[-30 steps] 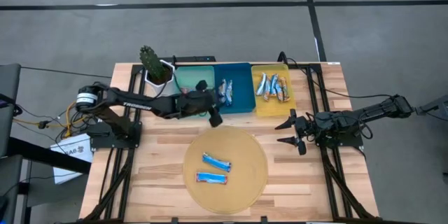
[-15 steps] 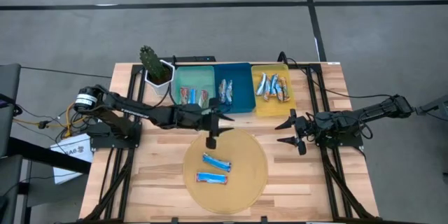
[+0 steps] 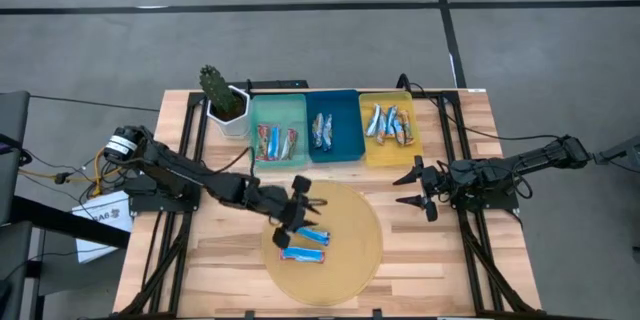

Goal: Pick and place Granola Bars by type
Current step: Put the red granola bar into the green bin

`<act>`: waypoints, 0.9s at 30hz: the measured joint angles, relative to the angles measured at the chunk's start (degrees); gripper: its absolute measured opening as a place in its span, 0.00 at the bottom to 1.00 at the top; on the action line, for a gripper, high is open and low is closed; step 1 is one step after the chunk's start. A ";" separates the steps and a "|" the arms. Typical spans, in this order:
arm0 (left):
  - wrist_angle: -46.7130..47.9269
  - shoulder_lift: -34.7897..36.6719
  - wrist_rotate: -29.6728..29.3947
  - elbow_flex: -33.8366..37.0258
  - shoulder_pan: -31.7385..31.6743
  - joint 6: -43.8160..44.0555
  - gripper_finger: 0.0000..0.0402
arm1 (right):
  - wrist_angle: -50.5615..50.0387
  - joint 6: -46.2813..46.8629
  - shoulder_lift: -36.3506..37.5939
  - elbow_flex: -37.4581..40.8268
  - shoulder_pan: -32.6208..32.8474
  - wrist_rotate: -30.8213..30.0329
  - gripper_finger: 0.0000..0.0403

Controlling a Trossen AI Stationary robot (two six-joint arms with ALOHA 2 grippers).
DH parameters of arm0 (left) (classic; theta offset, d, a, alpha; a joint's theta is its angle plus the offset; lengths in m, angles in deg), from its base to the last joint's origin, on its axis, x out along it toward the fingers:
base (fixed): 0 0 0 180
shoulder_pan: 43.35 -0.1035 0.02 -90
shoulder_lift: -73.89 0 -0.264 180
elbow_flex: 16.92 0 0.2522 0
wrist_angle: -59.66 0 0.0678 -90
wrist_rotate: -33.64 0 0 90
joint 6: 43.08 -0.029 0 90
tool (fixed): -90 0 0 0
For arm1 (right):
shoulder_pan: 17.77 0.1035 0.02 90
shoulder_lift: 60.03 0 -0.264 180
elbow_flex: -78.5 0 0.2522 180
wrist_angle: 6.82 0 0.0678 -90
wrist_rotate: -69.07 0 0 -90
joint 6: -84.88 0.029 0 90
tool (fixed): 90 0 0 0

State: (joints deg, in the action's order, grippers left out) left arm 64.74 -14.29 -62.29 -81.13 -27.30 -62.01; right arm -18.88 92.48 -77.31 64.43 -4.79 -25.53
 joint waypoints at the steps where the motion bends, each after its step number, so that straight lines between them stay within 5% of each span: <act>1: 1.06 0.00 -0.79 0.00 0.93 0.02 0.32 | 0.00 -0.01 0.00 0.02 0.01 0.00 0.58; 11: 9.88 0.00 -9.96 0.01 8.64 0.04 0.32 | 0.00 0.00 0.01 0.01 -0.01 0.02 0.58; 27: 14.21 -1.15 -11.08 -0.37 10.17 1.74 0.32 | 0.02 -0.02 0.02 0.00 0.01 0.02 0.58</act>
State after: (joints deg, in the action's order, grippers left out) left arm 78.95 -15.44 -73.37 -81.51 -17.13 -60.27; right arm -18.86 92.46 -77.29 64.43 -4.78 -25.51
